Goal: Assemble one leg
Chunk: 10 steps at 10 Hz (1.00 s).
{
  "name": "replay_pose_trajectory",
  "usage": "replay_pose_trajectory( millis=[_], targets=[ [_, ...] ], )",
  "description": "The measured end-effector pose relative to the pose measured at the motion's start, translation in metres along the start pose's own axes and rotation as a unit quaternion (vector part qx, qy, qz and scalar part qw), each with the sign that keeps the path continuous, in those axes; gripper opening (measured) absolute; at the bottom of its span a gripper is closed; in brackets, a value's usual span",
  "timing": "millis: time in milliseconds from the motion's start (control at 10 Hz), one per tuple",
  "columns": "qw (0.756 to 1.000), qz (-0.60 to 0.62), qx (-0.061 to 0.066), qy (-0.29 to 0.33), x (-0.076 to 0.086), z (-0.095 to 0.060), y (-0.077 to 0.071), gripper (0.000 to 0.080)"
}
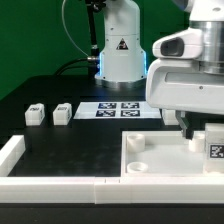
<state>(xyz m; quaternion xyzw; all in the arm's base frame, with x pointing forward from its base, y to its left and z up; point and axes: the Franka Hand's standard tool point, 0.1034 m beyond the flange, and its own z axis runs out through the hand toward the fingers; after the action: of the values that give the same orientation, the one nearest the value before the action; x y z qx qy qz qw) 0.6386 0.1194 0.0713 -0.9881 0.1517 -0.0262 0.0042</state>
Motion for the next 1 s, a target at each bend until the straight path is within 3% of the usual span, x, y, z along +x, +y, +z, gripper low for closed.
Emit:
replay_pose_trajectory(
  millis=[200,300,400,500,600,700,800,1000],
  targets=[
    [1.000,0.013,0.000,0.006,-0.0013,0.0020,-0.0016,0.0649],
    [1.000,0.015,0.000,0.006,-0.0010,0.0020,-0.0011,0.0545],
    [0.998,0.065,0.001,0.006,-0.0013,0.0022,-0.0015,0.0545],
    [0.994,0.109,0.002,0.005,-0.0015,0.0023,-0.0017,0.0366],
    [0.984,0.177,0.002,0.005,-0.0015,0.0026,-0.0015,0.0290],
    [0.973,0.232,0.002,0.005,-0.0012,0.0024,-0.0013,0.0290],
    [0.953,0.302,-0.002,0.002,0.0005,0.0020,-0.0022,0.0290],
    [0.855,0.518,-0.022,-0.013,0.0031,0.0027,-0.0041,0.0290]
  ],
)
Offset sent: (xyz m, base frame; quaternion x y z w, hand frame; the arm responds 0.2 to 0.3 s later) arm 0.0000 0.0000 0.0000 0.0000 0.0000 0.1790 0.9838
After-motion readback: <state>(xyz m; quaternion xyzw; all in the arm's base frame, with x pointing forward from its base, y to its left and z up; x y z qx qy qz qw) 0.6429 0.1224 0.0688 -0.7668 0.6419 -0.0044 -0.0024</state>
